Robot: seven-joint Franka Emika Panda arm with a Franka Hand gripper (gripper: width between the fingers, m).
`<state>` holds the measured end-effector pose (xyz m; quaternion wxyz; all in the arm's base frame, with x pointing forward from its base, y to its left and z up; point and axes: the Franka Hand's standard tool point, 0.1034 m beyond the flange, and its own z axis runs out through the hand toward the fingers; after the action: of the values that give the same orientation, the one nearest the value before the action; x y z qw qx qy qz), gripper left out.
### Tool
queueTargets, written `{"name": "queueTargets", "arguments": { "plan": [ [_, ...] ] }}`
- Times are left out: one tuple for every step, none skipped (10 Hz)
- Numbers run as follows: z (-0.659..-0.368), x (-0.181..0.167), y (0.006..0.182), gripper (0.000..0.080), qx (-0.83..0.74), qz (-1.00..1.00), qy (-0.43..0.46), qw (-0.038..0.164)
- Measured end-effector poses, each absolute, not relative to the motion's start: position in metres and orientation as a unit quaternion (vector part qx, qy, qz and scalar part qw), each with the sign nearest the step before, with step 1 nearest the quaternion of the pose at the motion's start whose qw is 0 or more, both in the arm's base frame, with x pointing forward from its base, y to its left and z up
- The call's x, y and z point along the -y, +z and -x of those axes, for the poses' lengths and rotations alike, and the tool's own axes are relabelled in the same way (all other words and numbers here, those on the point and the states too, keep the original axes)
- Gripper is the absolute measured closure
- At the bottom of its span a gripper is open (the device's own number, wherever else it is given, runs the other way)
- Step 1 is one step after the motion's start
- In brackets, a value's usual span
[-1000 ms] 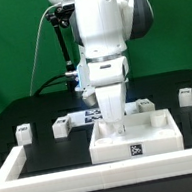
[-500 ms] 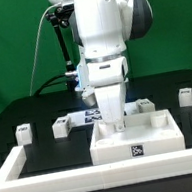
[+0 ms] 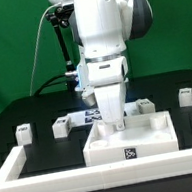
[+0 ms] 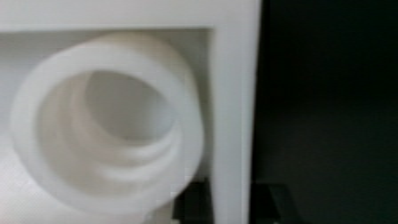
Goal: Assemble one leg
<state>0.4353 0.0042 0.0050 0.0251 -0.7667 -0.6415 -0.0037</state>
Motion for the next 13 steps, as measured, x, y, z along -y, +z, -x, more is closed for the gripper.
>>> {"name": "queueTargets", "arguments": {
  "plan": [
    [-0.435, -0.004, 0.005, 0.0741, 0.642, 0.767, -0.004, 0.025],
    [-0.435, -0.004, 0.005, 0.0741, 0.642, 0.767, -0.004, 0.025],
    [-0.436, -0.004, 0.005, 0.0741, 0.642, 0.767, -0.004, 0.025],
    [-0.439, -0.003, 0.006, 0.0741, 0.665, 0.746, -0.005, 0.023],
    [-0.444, -0.005, 0.006, 0.0741, 0.684, 0.729, -0.004, 0.022],
    [-0.452, -0.01, 0.005, 0.0741, 0.702, 0.712, -0.005, 0.02],
    [-0.456, -0.012, 0.005, 0.0741, 0.706, 0.708, -0.008, 0.019],
    [-0.456, -0.011, 0.005, 0.0741, 0.704, 0.709, -0.007, 0.019],
    [-0.456, -0.011, 0.005, 0.0741, 0.704, 0.71, -0.008, 0.019],
    [-0.456, -0.011, 0.005, 0.0741, 0.704, 0.71, -0.008, 0.019],
    [-0.456, -0.013, 0.005, 0.0741, 0.7, 0.714, -0.008, 0.019],
    [-0.459, -0.02, 0.005, 0.0741, 0.694, 0.72, -0.008, 0.019],
    [-0.464, -0.025, 0.005, 0.0741, 0.698, 0.715, -0.006, 0.021]
  ]
}}
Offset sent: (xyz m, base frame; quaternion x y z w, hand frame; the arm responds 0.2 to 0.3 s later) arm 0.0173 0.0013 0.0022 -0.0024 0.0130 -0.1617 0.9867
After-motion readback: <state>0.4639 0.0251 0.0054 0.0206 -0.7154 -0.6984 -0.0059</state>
